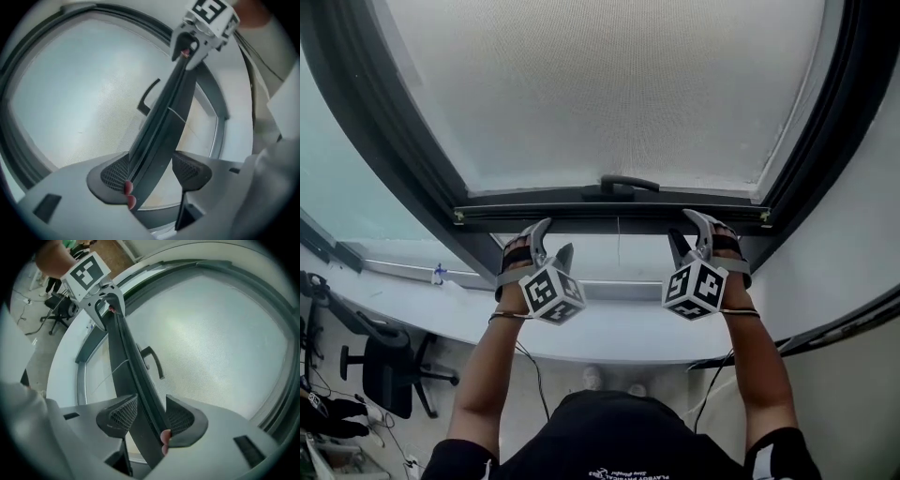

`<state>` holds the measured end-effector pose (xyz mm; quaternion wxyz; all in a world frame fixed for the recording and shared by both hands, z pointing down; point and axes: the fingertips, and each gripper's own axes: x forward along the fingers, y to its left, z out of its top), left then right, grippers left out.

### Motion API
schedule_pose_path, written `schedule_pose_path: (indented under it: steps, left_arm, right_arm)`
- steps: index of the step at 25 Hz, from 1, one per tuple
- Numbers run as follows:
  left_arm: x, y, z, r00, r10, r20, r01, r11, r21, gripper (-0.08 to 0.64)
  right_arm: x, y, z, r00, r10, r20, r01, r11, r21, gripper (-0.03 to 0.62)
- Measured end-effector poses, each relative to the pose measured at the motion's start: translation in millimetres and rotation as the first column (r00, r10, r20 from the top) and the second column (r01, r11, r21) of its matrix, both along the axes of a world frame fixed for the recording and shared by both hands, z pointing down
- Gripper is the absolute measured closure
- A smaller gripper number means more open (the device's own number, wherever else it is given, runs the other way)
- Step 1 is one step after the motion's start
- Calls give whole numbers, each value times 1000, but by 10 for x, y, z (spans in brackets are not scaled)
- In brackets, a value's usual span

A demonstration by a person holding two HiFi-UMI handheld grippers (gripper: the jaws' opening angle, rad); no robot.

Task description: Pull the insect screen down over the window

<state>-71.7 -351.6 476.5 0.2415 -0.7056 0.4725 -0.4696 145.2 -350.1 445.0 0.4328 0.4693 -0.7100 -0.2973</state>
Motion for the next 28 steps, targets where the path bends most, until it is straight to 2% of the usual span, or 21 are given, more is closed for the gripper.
schedule_pose_path:
  steps: [3, 5, 6, 8, 11, 13, 15, 17, 21, 28]
  left_arm:
    - [94, 188, -210, 980, 7, -199, -1, 1000, 27, 279]
    - [156, 332, -333, 955, 28, -295, -11, 998, 60, 279]
    - [175, 413, -369, 941, 36, -335, -13, 997, 71, 279]
    - [192, 576, -420, 903, 45, -427, -13, 997, 78, 281]
    - [204, 784, -530, 828, 53, -558, -9, 997, 81, 316]
    - [217, 901, -572, 797, 60, -601, 0, 995, 100, 346]
    - [219, 1019, -590, 780, 63, -623, 16, 993, 121, 390]
    - [188, 1151, -599, 764, 60, -642, 35, 990, 134, 450]
    - [14, 1453, -575, 734, 56, -677, 60, 987, 147, 537]
    - [-403, 2064, -558, 609, 40, -792, 61, 993, 98, 557]
  right_arm:
    - [-80, 171, -162, 990, -27, 136, 26, 1000, 13, 399]
    - [-121, 297, -259, 972, -48, 232, 44, 999, 22, 401]
    - [-137, 368, -302, 958, -55, 282, 49, 998, 26, 423]
    - [-171, 511, -378, 921, -60, 385, 52, 998, 32, 441]
    - [-231, 712, -450, 846, -59, 529, 43, 998, 43, 448]
    - [-254, 851, -440, 799, -51, 600, 32, 999, 42, 463]
    - [-281, 994, -451, 756, -43, 653, 15, 999, 49, 496]
    - [-322, 1144, -467, 730, -33, 683, -6, 999, 54, 537]
    - [-441, 1468, -436, 723, -8, 691, -34, 998, 47, 586]
    - [-733, 2154, -389, 707, 32, 707, -86, 995, 41, 586]
